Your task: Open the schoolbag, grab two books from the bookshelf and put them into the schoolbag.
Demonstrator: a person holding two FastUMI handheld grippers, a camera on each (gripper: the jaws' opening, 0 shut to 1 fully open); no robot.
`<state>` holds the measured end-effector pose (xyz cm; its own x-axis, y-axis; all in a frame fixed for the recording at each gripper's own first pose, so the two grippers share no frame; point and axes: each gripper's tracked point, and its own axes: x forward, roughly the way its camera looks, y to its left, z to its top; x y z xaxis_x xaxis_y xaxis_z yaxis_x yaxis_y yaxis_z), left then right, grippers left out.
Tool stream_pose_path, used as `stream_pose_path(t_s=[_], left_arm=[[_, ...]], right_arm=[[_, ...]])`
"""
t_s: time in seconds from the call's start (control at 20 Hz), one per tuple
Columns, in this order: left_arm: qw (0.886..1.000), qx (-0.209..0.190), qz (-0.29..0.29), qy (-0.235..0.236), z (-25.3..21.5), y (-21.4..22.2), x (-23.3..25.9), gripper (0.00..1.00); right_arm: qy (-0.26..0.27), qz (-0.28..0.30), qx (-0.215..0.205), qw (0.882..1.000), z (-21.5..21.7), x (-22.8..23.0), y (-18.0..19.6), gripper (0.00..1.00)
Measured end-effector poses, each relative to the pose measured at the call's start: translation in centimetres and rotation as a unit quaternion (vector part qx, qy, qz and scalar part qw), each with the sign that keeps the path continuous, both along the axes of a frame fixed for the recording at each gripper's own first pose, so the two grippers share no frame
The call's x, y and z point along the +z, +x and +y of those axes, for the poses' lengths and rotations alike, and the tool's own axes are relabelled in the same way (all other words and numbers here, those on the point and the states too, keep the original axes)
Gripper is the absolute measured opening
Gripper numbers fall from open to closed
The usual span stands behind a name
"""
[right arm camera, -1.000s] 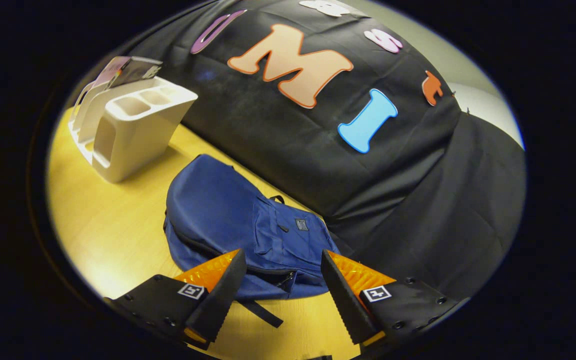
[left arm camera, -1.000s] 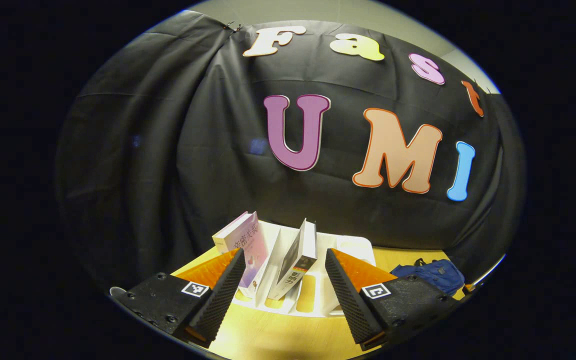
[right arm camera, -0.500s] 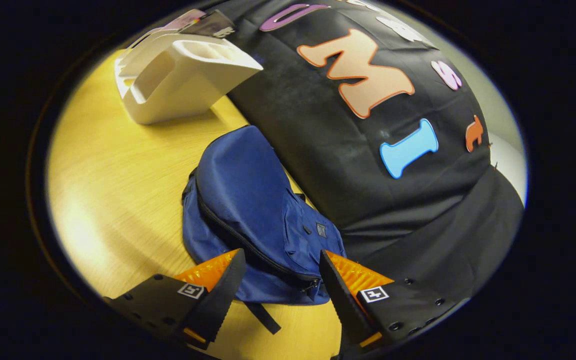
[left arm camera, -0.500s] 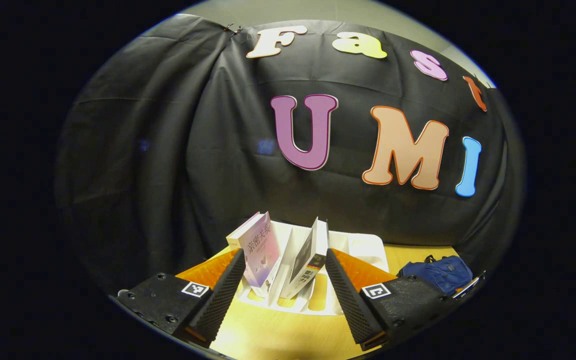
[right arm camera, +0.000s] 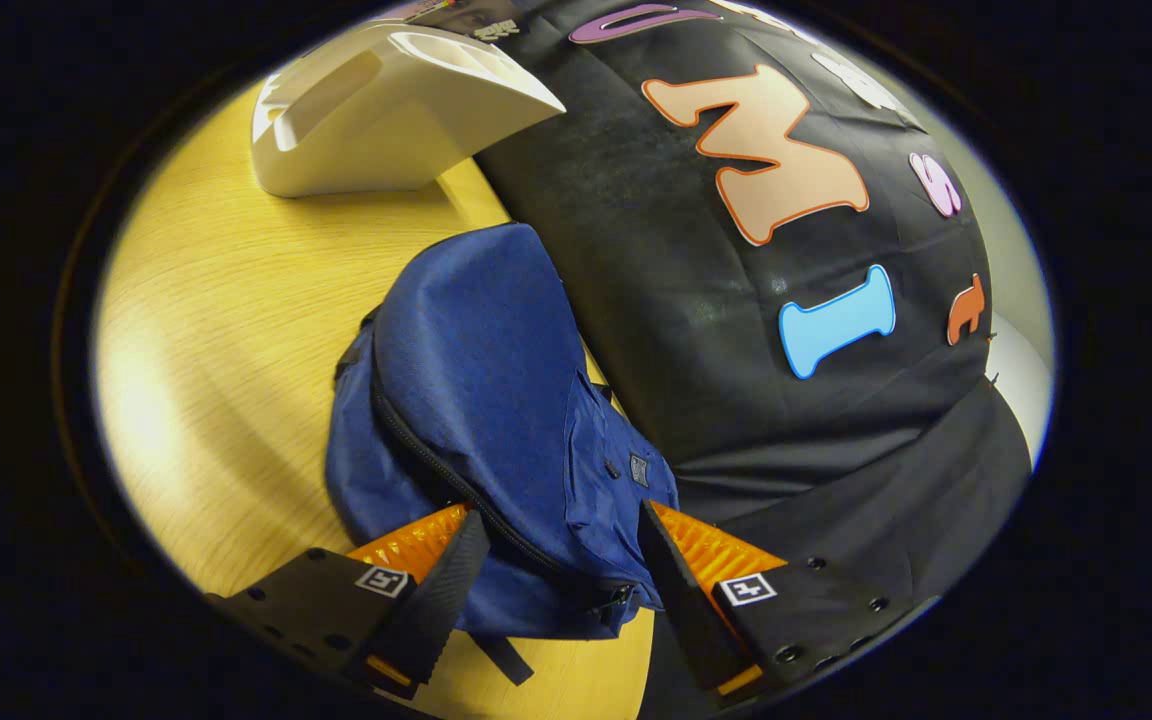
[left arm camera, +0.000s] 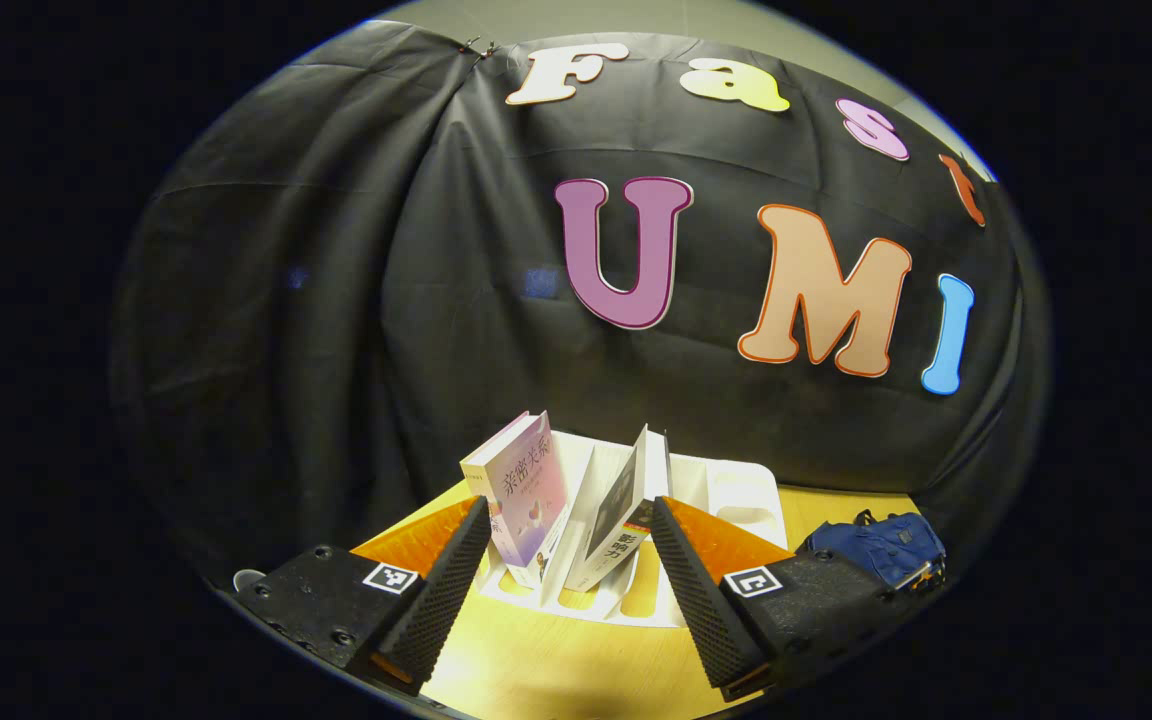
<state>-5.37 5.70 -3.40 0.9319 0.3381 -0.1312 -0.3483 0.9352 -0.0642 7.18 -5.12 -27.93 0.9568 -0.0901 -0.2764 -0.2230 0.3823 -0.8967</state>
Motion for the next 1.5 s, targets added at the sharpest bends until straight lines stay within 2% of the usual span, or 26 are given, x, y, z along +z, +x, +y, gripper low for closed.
stream_pose_path(t_s=[0.15,0.2,0.25,0.35,0.5,0.65,0.7,0.85,0.95,1.05,1.4,1.45,1.5], left_arm=[[1.000,-0.011,0.002,0.005,-0.9,0.4,0.0,0.95],[1.000,-0.015,0.003,0.007,-1.1,0.5,0.1,0.92],[1.000,-0.018,0.004,0.009,-1.3,0.5,0.0,0.95],[1.000,-0.025,0.005,0.010,-1.8,0.7,0.1,0.95],[0.999,-0.034,0.007,0.012,-2.5,1.0,0.1,0.94],[0.999,-0.038,0.012,0.014,-2.9,1.3,0.0,0.94],[0.999,-0.038,0.013,0.013,-2.9,1.4,-0.1,0.94],[0.999,-0.043,0.023,-0.005,-3.3,2.0,-0.8,0.94],[0.998,-0.044,0.030,-0.014,-3.3,2.6,-1.1,0.94],[0.998,-0.045,0.032,-0.020,-3.4,3.3,-1.4,0.94],[0.996,-0.058,0.061,-0.004,-3.6,6.6,-1.8,0.94],[0.996,-0.056,0.067,-0.004,-3.4,7.3,-1.9,0.91],[0.996,-0.055,0.075,-0.005,-3.1,7.8,-2.0,0.94]], right_arm=[[0.002,-0.015,0.003,1.000,0.6,1.0,1.1,0.93],[0.006,-0.016,0.007,1.000,0.9,0.9,1.5,0.84],[0.009,-0.018,0.008,1.000,1.2,0.8,1.6,0.76],[0.002,-0.019,0.008,1.000,1.4,0.4,2.2,0.60],[-0.001,-0.012,0.008,1.000,1.7,-0.6,3.0,0.61],[0.001,-0.012,0.006,1.000,1.9,-1.2,4.0,0.42],[0.004,-0.005,0.004,1.000,2.0,-1.7,4.3,0.41],[0.007,0.004,-0.005,1.000,2.2,-2.5,4.8,0.16],[0.002,-0.013,-0.004,1.000,2.4,-1.7,5.0,0.14],[0.013,-0.026,-0.011,1.000,2.3,-1.0,5.4,0.06],[0.070,-0.055,-0.041,0.995,1.7,3.3,6.6,0.07],[0.073,-0.057,-0.044,0.995,1.5,3.7,6.8,0.06],[0.075,-0.060,-0.045,0.994,1.4,3.9,7.0,0.06]])
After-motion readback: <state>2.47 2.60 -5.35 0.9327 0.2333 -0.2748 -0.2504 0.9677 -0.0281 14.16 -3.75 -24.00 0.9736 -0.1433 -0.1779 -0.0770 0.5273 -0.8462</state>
